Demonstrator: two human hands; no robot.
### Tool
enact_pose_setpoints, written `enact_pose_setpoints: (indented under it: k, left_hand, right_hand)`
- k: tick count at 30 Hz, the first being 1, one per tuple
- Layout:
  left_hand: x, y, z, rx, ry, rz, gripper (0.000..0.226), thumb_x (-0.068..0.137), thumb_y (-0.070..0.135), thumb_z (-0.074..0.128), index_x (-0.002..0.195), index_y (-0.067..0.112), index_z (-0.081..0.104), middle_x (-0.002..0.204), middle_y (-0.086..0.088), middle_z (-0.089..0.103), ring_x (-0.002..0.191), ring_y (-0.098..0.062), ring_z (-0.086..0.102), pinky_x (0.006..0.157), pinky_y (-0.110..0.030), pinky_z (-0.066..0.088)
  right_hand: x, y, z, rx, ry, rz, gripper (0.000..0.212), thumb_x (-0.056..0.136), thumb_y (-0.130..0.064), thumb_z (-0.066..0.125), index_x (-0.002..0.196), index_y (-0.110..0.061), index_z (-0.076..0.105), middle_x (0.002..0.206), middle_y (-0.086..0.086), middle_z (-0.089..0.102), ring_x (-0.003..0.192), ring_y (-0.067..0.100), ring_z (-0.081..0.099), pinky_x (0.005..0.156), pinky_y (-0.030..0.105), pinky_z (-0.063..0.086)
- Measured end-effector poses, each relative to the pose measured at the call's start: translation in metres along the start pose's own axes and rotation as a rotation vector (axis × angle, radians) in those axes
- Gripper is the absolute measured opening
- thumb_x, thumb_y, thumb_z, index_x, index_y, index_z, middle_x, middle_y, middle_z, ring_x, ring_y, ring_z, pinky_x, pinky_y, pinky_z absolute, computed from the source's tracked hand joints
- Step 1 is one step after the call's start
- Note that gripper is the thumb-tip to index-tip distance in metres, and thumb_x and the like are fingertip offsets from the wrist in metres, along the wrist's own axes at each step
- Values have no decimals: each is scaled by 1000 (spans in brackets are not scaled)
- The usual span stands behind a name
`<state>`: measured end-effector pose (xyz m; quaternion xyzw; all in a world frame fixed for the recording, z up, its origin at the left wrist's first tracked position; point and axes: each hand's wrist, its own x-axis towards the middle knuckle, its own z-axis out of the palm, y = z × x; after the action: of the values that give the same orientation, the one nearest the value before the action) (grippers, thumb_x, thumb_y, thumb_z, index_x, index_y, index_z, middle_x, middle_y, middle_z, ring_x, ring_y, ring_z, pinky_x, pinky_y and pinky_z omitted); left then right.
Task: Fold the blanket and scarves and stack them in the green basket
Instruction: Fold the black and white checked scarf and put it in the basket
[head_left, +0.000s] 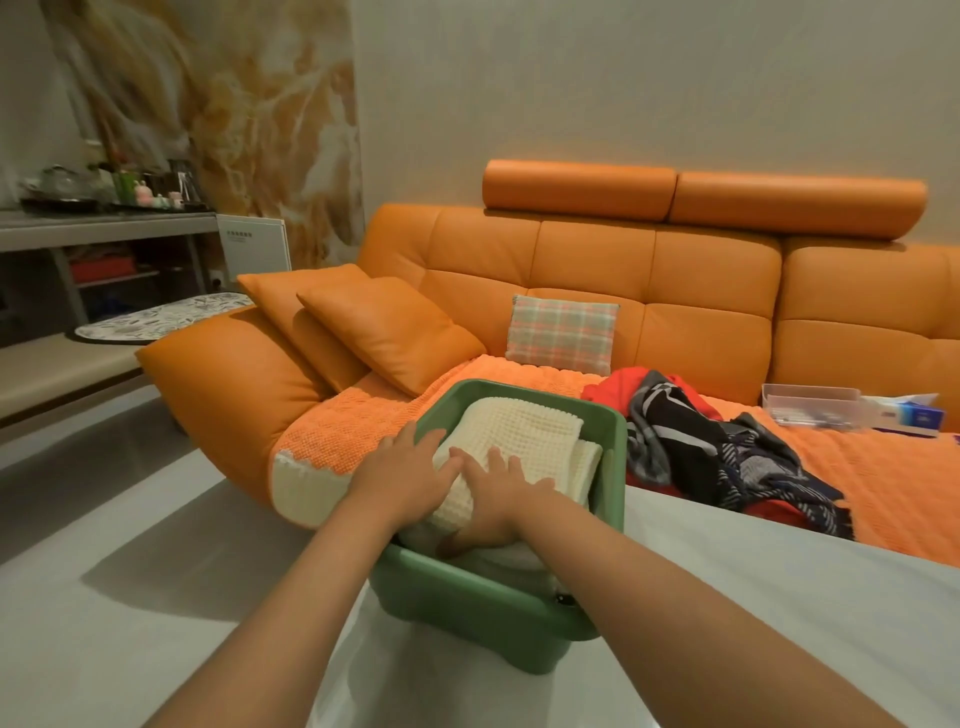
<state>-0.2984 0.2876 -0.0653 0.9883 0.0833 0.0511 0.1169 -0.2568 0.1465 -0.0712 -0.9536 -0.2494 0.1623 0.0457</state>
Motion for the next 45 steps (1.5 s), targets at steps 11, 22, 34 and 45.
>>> enact_pose_setpoints:
  k: [11,22,34,45]
  left_hand:
    - [27,121,-23,-359,169,238,42,100,40,45,139,24,51,137,-2,54,130,-24,43,110,-44,35]
    - [104,314,47,-383,-80,389,41,98,22,47,139,18,50,133,-6,58,117,-25,55,97,-34,46]
    - [207,333,174,175,-27,420,51,95,35,58,144,35,45,142,-2,44,131,-25,39,99,-44,44]
    - [209,335,138,-345,385,529,19,94,23,61,97,17,78,95,-2,68,92,-20,56,75,-30,41]
  right_hand:
    - [-62,130,-73,422,612,2,37,96,-30,52,132,-25,59,131,-2,64,118,19,59,101,37,47]
    - [-54,338,-38,368,525,387,43,91,-23,53,133,-26,60,126,1,66,106,21,64,89,40,57]
    - [40,401,14,114,483,376,87,82,-74,51,153,-28,31,159,-1,31,146,25,26,115,54,19]
    - [35,383,-12,461,1000,207,22,99,-33,50,115,-24,62,116,-3,60,111,22,53,97,45,36]
